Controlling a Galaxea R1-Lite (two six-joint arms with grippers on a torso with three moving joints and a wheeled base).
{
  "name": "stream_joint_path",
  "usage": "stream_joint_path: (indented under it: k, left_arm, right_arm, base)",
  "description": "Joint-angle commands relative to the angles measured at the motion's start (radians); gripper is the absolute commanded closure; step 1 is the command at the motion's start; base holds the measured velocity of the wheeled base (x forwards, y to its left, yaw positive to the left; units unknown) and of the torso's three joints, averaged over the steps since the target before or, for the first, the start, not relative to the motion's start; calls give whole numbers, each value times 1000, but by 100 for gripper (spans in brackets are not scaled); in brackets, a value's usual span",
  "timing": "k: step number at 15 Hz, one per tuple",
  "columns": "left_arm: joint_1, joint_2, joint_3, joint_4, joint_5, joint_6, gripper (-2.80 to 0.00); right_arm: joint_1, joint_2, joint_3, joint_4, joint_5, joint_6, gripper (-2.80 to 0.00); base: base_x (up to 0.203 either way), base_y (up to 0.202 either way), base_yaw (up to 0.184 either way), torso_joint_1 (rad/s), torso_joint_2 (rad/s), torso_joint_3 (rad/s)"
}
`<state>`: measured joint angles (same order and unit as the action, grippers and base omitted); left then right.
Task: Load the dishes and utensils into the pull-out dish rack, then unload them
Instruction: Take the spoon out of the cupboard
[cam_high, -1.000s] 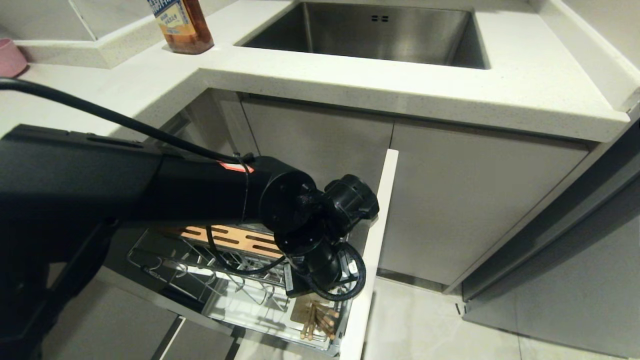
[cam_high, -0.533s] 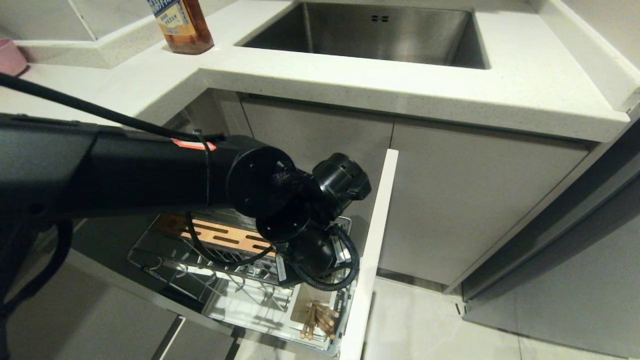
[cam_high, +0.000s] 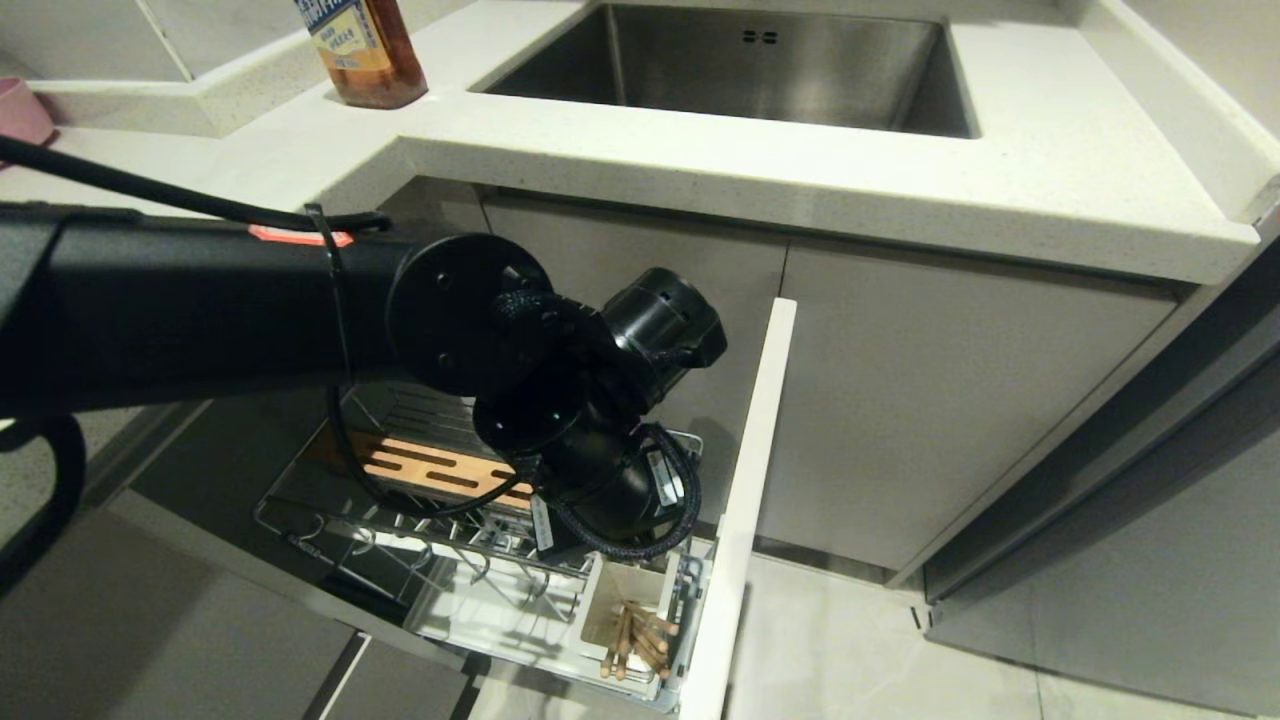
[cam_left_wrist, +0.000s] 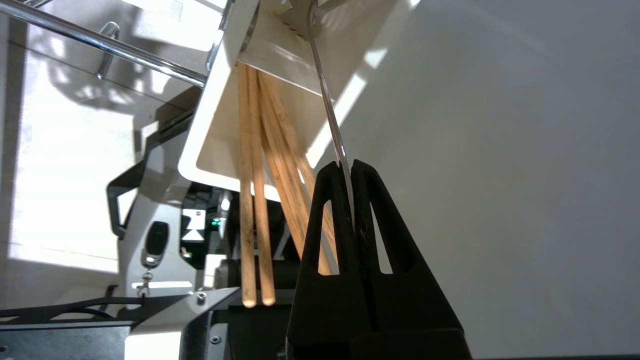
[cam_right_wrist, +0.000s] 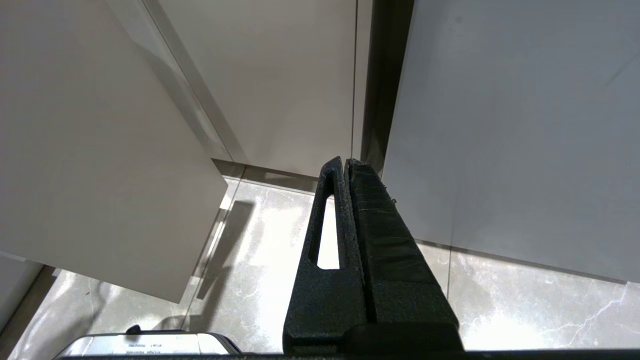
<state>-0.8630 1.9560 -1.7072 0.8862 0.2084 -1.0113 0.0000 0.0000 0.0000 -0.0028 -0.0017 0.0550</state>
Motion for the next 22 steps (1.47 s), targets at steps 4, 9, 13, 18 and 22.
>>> stream_joint_path:
  k: [4, 9, 13, 18, 22]
  left_arm:
    - [-4, -59, -5, 4, 2, -23, 0]
    - [-9, -95, -14, 14, 2, -24, 0]
    - [-25, -134, -25, 34, 2, -33, 0]
    - [-40, -210, -39, 40, 4, -35, 0]
    - [-48, -309, -57, 40, 14, -30, 0]
  right_arm:
    - [0, 0, 0, 0, 0, 0, 0]
    - [0, 0, 0, 0, 0, 0, 0]
    - [0, 0, 0, 0, 0, 0, 0]
    - [0, 0, 0, 0, 0, 0, 0]
    - [0, 2, 0, 0, 0, 0, 0]
  base:
    - [0, 0, 0, 0, 0, 0]
    - [0, 0, 0, 0, 0, 0]
    - [0, 0, 0, 0, 0, 0]
    - [0, 0, 0, 0, 0, 0]
    - [0, 0, 0, 0, 0, 0]
